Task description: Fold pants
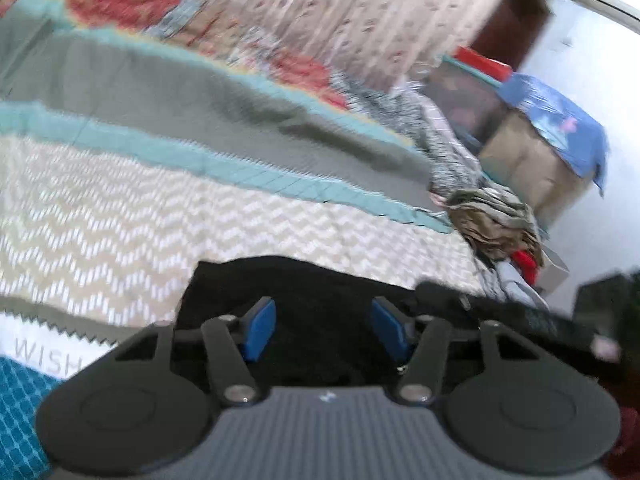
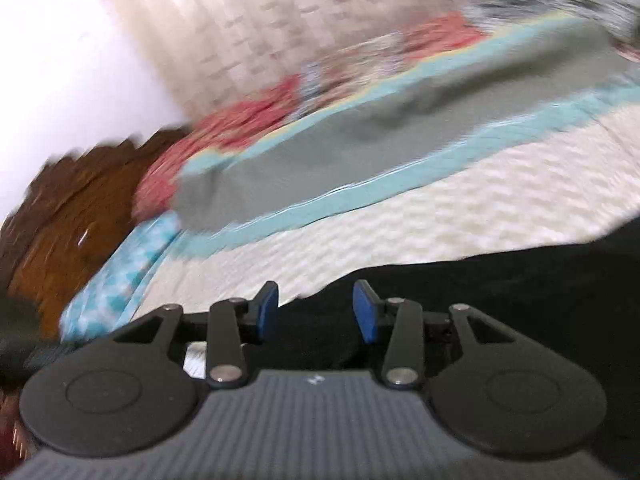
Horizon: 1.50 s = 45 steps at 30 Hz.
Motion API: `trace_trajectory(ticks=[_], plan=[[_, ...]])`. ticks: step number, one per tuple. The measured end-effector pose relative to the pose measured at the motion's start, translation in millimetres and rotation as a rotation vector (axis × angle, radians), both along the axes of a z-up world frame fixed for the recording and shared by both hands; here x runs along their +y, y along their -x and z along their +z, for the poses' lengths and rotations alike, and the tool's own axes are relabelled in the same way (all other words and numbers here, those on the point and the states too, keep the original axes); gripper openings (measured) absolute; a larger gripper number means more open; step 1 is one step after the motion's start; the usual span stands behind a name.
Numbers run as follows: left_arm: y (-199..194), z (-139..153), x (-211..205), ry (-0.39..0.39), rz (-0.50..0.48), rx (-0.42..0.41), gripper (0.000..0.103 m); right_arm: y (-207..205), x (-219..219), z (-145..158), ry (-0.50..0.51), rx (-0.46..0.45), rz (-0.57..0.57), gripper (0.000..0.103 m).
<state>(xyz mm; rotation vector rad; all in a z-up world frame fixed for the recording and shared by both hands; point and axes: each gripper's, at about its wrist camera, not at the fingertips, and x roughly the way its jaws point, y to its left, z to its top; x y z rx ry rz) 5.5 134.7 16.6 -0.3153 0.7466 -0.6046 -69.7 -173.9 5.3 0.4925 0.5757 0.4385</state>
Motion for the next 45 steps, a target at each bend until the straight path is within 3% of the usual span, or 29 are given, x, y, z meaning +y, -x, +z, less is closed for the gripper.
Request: trace_trajectory(ticks=[2, 5, 6, 8, 10, 13, 15, 18, 21, 24, 25, 26, 30, 32, 35, 37, 39, 40, 41, 42, 45], plan=[[-5.1, -11.0, -5.8, 0.003, -0.007, 0.035, 0.045, -5.5, 8.1, -12.2, 0.047, 0.06, 0.06, 0.044], [-11.0, -36.2, -21.5, -0.063, -0.022, 0.086, 0.045, -28.0, 15.7, -62.1, 0.167, 0.3, 0.032, 0.041], [-13.7, -47.9, -30.6, -0.109, -0.034, 0.114, 0.044, -29.8, 8.9, -76.7, 0.13, 0.341, 0.013, 0.04], [-15.8, -70.5, -45.5, -0.232, -0.037, 0.168, 0.044, -25.3, -6.7, -71.2, 0.03, 0.33, -0.001, 0.042], [-11.3, -72.7, -48.7, -0.266, -0.044, 0.156, 0.044, -13.6, -28.9, -52.8, -0.016, 0.241, -0.032, 0.044], [-11.9, -52.8, -43.3, -0.191, -0.055, 0.148, 0.045, 13.4, -75.9, -33.0, -0.007, 0.118, -0.188, 0.051], [-13.8, -40.9, -44.6, -0.143, -0.055, 0.133, 0.045, 35.8, -111.0, -32.3, 0.015, 0.088, -0.329, 0.052], [-20.7, -25.1, -58.6, -0.1, -0.087, 0.12, 0.045, 62.1, -157.8, -48.2, 0.025, 0.112, -0.507, 0.057], [-27.9, -14.8, -82.3, -0.097, -0.131, 0.117, 0.045, 73.7, -177.5, -71.8, 0.015, 0.165, -0.569, 0.059], [-35.0, -5.1, -109.8, -0.089, -0.181, 0.143, 0.048, 60.1, -175.0, -101.3, -0.038, 0.26, -0.531, 0.056], [-37.4, -3.6, -119.3, -0.088, -0.196, 0.156, 0.048, 55.1, -169.4, -106.5, -0.049, 0.294, -0.51, 0.03], [-38.7, 0.2, -129.6, -0.091, -0.213, 0.166, 0.05, 55.2, -164.6, -105.5, -0.056, 0.289, -0.492, 0.017], [-40.3, 19.8, -168.8, -0.13, -0.259, 0.161, 0.069, 54.5, -123.0, -59.7, -0.015, 0.129, -0.358, 0.014], [-39.6, 28.7, -189.1, -0.153, -0.294, 0.144, 0.086, 52.2, -97.4, -37.7, 0.04, 0.057, -0.275, 0.014], [-38.8, 34.4, -216.8, -0.22, -0.361, 0.129, 0.097, 38.2, -60.5, -20.1, 0.114, 0.009, -0.164, 0.014], [-37.9, 30.7, -226.9, -0.27, -0.379, 0.123, 0.098, 28.2, -42.0, -19.6, 0.172, 0.004, -0.107, 0.014], [-37.9, 24.1, -233.0, -0.332, -0.392, 0.116, 0.092, 25.4, -24.6, -17.0, 0.236, -0.017, -0.062, 0.014], [-36.9, 21.3, -230.8, -0.36, -0.392, 0.102, 0.062, 23.0, -17.4, -14.5, 0.245, -0.029, -0.042, 0.014], [-37.7, 17.7, -228.7, -0.392, -0.389, 0.1, 0.021, 21.2, -14.0, -11.7, 0.239, -0.04, -0.023, 0.014], [-40.9, 15.8, -223.7, -0.408, -0.371, 0.112, 0.014, 21.9, -12.0, -8.7, 0.228, -0.056, -0.003, 0.014], [-54.5, 16.8, -188.8, -0.293, -0.352, 0.189, 0.013, 36.3, -11.5, -1.1, 0.207, -0.154, 0.058, 0.017]])
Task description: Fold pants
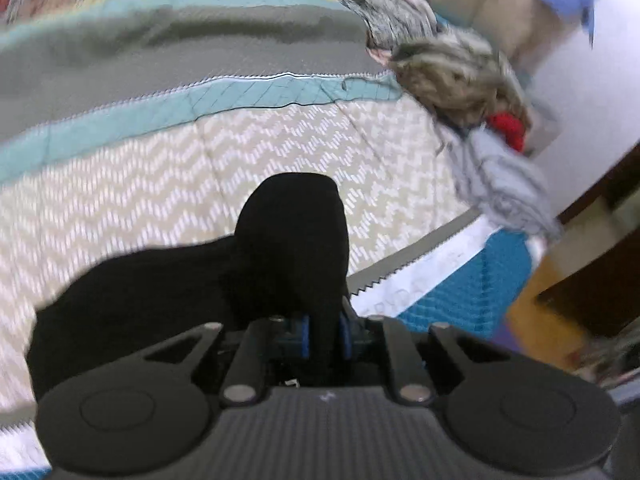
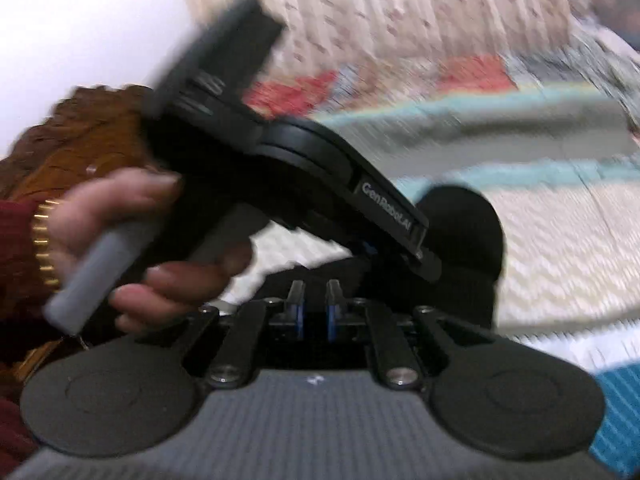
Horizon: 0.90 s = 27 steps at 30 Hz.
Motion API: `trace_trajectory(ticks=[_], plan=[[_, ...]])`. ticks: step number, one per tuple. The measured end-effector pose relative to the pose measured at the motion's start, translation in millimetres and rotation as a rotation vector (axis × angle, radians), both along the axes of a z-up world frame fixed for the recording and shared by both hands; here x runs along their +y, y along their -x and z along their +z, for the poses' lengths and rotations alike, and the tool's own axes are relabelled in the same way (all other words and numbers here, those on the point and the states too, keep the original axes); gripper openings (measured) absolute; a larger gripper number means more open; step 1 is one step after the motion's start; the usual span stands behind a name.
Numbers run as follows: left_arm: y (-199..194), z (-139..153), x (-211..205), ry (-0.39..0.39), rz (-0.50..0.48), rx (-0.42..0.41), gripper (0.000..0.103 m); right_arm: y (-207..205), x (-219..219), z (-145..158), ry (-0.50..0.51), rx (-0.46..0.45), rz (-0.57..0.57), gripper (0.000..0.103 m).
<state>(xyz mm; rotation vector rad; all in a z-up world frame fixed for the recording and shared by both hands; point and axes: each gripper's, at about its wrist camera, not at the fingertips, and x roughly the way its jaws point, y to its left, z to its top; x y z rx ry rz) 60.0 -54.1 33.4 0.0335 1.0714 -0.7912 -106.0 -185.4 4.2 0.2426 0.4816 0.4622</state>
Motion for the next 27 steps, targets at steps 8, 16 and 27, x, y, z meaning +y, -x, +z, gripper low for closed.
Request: trace_trajectory(ticks=[8, 16, 27], plan=[[-17.7, 17.8, 93.3, 0.108, 0.141, 0.029, 0.013, -4.7, 12.1, -5.9, 0.04, 0.029, 0.088, 0.059], [-21.0, -0.1, 143.3, 0.13, 0.237, 0.055, 0.013, -14.3, 66.7, -2.1, 0.079, 0.115, 0.241, 0.003], [-45.7, -78.3, 204.5, 0.041, 0.513, 0.221, 0.032, -60.7, 107.4, -61.6, 0.08, 0.325, 0.255, 0.005]])
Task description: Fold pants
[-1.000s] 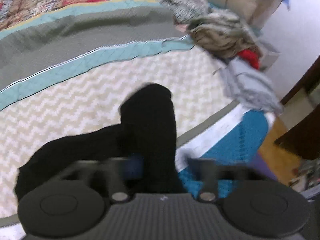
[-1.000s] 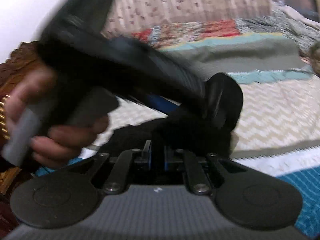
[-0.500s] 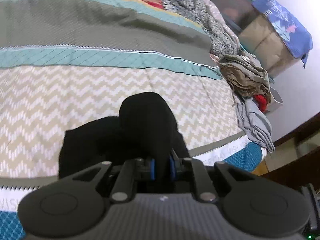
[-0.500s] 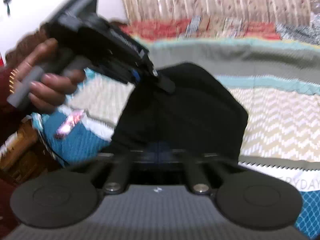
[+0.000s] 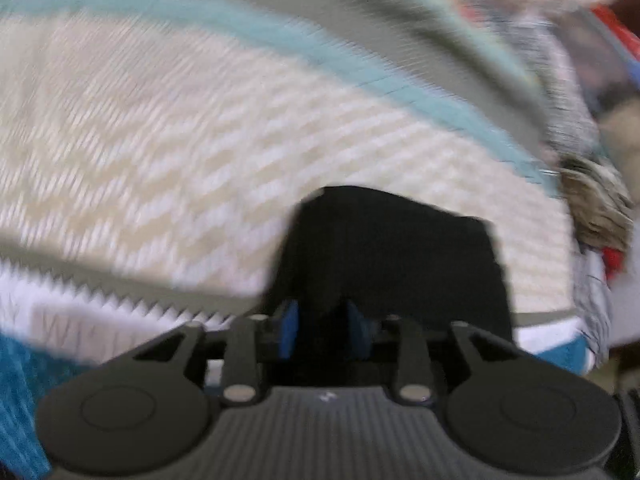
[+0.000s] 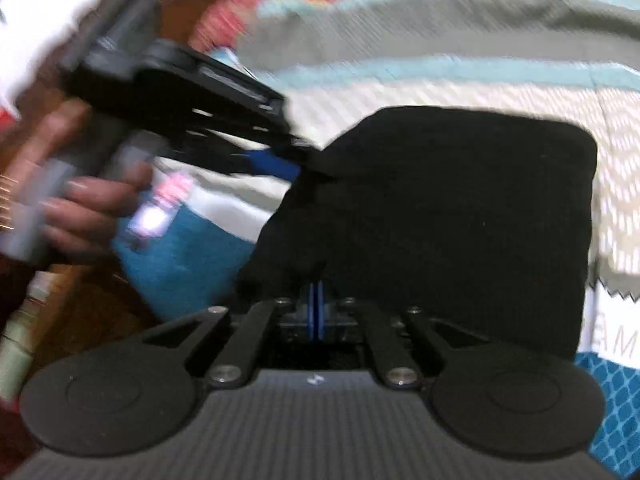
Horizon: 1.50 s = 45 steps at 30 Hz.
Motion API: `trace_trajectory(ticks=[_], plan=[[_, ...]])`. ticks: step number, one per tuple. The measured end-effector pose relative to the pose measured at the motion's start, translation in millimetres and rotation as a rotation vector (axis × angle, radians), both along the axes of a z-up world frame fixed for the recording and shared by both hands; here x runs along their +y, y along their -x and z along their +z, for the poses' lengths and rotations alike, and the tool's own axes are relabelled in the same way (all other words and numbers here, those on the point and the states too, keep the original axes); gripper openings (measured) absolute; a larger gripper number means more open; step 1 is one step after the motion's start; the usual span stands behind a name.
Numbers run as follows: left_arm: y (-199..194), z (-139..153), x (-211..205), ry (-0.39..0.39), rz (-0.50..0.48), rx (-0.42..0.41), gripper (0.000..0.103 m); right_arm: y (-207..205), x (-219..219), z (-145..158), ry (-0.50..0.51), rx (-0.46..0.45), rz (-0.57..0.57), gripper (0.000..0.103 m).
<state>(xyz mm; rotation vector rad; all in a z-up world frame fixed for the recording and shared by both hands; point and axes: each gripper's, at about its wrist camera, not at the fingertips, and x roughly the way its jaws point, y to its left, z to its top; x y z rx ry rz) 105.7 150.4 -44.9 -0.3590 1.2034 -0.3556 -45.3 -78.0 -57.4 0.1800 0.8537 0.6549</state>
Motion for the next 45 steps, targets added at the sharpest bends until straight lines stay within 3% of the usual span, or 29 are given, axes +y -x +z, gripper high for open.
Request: trace_trajectory(ticks=[2, 5, 7, 9, 13, 17, 19, 23, 26, 28, 31, 33, 35, 39, 41, 45], plan=[[7.3, -6.7, 8.7, 0.088, 0.018, 0.016, 0.041, -2.6, -7.5, -2.4, -0.044, 0.02, -0.019, 0.005], [25.3, 1.6, 23.0, 0.173, 0.043, -0.029, 0.048, 2.6, -25.2, 13.4, -0.123, 0.028, -0.044, 0.01], [38.2, 8.9, 29.1, 0.221, 0.033, -0.051, 0.048, 9.8, -36.9, 24.9, -0.174, -0.009, -0.065, 0.027], [48.3, 14.0, 31.1, 0.236, 0.012, -0.07, 0.048, 15.6, -44.2, 34.1, -0.21, -0.043, -0.074, 0.032], [66.7, 12.0, 36.1, 0.245, -0.002, -0.088, 0.048, 19.4, -25.9, 44.2, -0.173, -0.082, 0.021, 0.052], [82.4, -3.9, 55.6, 0.327, 0.05, -0.063, 0.046, 15.5, 4.1, 30.0, -0.076, -0.075, 0.102, 0.052], [87.5, -14.3, 65.1, 0.377, 0.087, -0.03, 0.045, 7.9, 9.4, 23.5, -0.031, -0.061, 0.082, 0.024], [92.0, -28.1, 66.7, 0.451, 0.098, -0.01, 0.041, -4.3, -35.4, 33.8, -0.267, 0.027, -0.052, 0.017], [86.0, -37.0, 47.5, 0.41, 0.062, 0.005, 0.038, -2.7, -58.4, 48.8, -0.37, 0.025, -0.115, 0.017], [80.9, -44.9, 27.2, 0.351, 0.026, 0.011, 0.038, 3.0, -61.9, 59.5, -0.387, 0.008, -0.113, 0.017], [80.2, -48.9, -2.3, 0.235, -0.024, -0.047, 0.037, 7.9, -47.4, 67.4, -0.365, -0.004, -0.076, 0.017], [83.1, -43.5, -7.8, 0.199, -0.042, -0.073, 0.037, 10.5, -32.9, 65.1, -0.323, 0.003, -0.042, 0.017], [86.3, -41.3, 1.0, 0.234, -0.033, -0.071, 0.04, 13.5, -23.6, 59.3, -0.275, 0.017, -0.021, 0.017], [96.1, -38.2, 50.6, 0.381, 0.036, -0.05, 0.047, 8.1, -14.8, 49.2, -0.252, 0.05, -0.012, 0.017], [100.6, -34.6, 75.3, 0.365, 0.096, -0.071, 0.051, 6.5, -4.0, 44.2, -0.2, 0.056, 0.014, 0.017], [101.0, -32.1, 104.1, 0.346, 0.183, -0.071, 0.051, 7.8, 26.1, 17.2, -0.003, 0.047, 0.087, 0.021]])
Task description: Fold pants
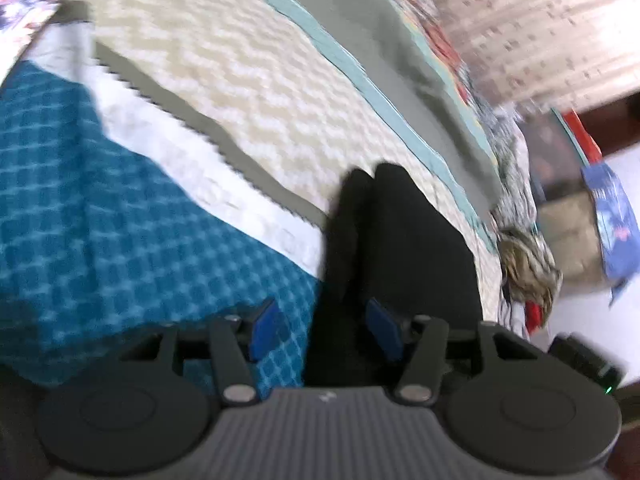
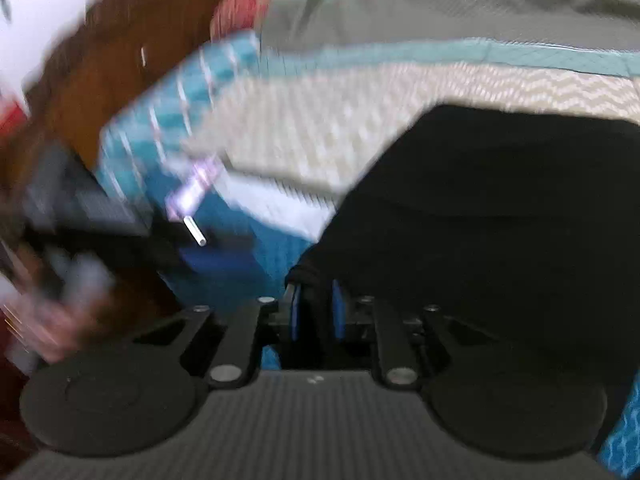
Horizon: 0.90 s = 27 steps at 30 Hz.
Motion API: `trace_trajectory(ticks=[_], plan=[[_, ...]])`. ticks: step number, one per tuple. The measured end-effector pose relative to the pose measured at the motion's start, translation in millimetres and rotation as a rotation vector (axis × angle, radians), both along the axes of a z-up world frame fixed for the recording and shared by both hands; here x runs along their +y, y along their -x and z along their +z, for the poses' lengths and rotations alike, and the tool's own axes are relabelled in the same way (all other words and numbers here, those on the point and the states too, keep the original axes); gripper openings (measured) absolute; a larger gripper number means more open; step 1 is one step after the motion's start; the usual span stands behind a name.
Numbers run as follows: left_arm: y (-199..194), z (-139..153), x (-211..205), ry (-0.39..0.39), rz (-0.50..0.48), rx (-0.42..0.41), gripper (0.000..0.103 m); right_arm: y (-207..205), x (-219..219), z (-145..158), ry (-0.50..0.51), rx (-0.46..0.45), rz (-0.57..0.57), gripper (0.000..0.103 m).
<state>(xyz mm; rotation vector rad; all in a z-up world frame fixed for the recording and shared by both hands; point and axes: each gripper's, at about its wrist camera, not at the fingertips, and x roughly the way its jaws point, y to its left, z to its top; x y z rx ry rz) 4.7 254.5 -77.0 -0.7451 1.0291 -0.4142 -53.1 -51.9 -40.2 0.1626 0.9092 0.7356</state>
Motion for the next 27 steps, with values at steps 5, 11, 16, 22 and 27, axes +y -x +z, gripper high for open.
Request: trace_trajectory(ticks=[5, 11, 16, 22, 27], plan=[[-10.0, 7.9, -12.6, -0.022, -0.007, -0.01, 0.062, 7.7, 0.1, 10.7, -0.039, -0.047, 0.067, 0.056], [-21.1, 6.5, -49.3, -0.107, -0.082, -0.016, 0.087, 29.7, -39.2, 38.9, -0.169, -0.144, 0.065, 0.063], [-23.5, 4.9, -61.4, -0.137, -0.137, -0.004, 0.099, 33.6, -99.6, 40.0, -0.211, -0.138, -0.17, 0.064], [-23.2, -1.6, -68.9, -0.117, -0.173, 0.017, 0.103, 42.6, -166.4, 17.9, -0.26, -0.035, -0.448, 0.064], [-27.8, -3.1, -75.1, -0.033, -0.194, 0.041, 0.103, 35.1, -186.9, -13.9, -0.406, 0.159, -0.545, 0.065]])
